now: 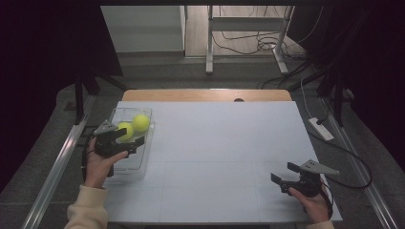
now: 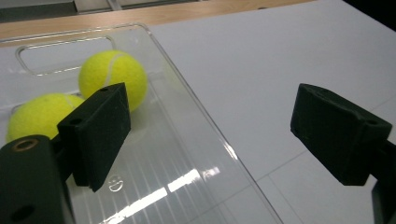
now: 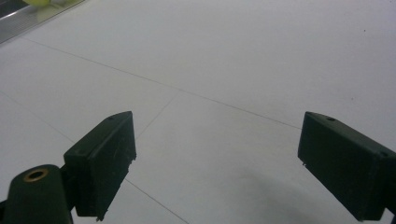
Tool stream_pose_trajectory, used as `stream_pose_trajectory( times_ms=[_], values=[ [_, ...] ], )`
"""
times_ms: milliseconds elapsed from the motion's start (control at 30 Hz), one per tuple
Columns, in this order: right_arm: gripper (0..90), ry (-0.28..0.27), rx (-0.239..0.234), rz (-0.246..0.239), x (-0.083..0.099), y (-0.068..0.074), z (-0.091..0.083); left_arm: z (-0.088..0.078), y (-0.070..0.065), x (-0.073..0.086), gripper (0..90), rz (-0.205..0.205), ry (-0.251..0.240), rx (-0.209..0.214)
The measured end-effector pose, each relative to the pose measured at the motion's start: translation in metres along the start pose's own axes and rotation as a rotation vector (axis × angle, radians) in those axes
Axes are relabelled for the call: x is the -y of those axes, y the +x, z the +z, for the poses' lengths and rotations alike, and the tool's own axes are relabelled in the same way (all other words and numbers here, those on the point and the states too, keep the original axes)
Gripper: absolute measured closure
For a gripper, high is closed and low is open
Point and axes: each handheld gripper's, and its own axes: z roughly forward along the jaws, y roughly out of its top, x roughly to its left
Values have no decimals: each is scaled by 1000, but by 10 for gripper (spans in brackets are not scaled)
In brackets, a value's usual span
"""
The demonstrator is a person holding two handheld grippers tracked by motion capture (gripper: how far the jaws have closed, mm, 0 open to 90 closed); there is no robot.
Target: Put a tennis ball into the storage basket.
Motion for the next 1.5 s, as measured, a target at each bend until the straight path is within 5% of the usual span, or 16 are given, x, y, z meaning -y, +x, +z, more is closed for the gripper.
stream_pose_trajectory(
  times_ms=[167,367,867,1133,1500],
  values=[
    [110,-5,14,5,1,0,-5,-6,-8,6,133,-6,-28,58],
    [110,-13,32,10,1,2,-10,-5,-21,14,129,35,-34,101],
    [110,-14,37,13,0,3,-10,4,-52,43,117,113,-19,161],
    [110,-22,14,0,-2,5,-7,13,-68,52,110,130,6,160],
    [111,-27,16,-3,-4,5,-8,14,-67,52,110,131,6,137]
  ],
)
